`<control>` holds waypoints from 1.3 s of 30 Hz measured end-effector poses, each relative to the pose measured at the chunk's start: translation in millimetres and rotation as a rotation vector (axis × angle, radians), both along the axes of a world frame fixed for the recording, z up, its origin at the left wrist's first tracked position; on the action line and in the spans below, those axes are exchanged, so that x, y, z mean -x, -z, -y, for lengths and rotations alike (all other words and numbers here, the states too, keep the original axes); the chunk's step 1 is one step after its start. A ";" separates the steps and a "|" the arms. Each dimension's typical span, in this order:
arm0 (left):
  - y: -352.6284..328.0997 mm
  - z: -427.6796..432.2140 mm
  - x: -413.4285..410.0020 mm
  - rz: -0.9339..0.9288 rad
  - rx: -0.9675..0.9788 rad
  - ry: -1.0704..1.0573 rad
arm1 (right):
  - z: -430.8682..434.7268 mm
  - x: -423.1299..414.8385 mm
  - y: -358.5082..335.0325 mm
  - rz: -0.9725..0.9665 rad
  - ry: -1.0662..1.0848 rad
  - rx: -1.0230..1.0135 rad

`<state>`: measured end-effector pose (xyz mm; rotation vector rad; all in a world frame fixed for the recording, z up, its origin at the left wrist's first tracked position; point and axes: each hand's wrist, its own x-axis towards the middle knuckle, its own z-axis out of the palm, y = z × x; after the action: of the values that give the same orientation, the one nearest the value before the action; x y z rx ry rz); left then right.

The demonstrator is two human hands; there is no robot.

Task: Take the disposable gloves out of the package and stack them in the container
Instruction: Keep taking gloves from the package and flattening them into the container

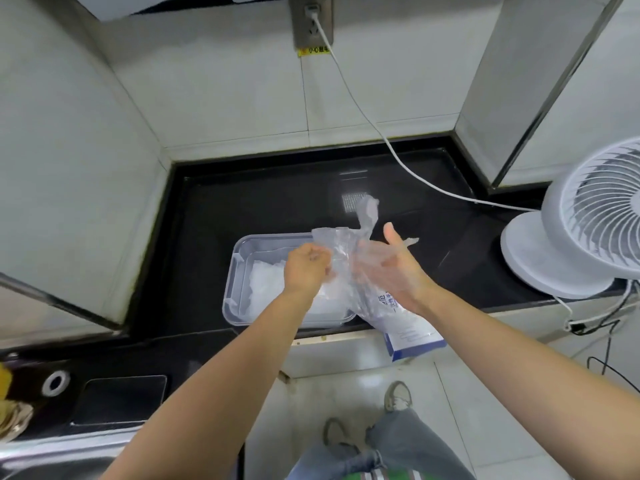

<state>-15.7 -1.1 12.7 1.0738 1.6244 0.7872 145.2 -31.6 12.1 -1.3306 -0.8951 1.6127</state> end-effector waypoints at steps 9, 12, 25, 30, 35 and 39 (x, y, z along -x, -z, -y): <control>22.0 0.5 37.1 -0.421 -0.203 0.153 | -22.4 7.2 18.3 0.330 -0.086 -0.027; 28.8 -2.9 53.9 -0.500 -0.210 0.174 | -31.4 3.0 19.6 0.339 0.170 0.040; 48.9 -32.6 82.1 -0.906 -0.120 0.414 | -47.4 71.9 10.9 0.762 -0.421 -0.468; 53.9 -34.5 92.4 -1.119 -0.111 0.537 | -57.1 91.7 47.0 0.992 -0.765 -0.036; 58.8 -38.5 87.0 -1.175 -0.293 0.448 | -64.1 114.0 65.4 0.953 -0.830 0.074; 64.0 -44.8 70.9 -1.002 -0.241 0.572 | -67.7 118.0 75.9 0.954 -0.868 0.126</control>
<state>-86.6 43.7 -51.3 2.2025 1.8443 0.0078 27.3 36.1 -63.7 -2.0009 -2.2007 1.5893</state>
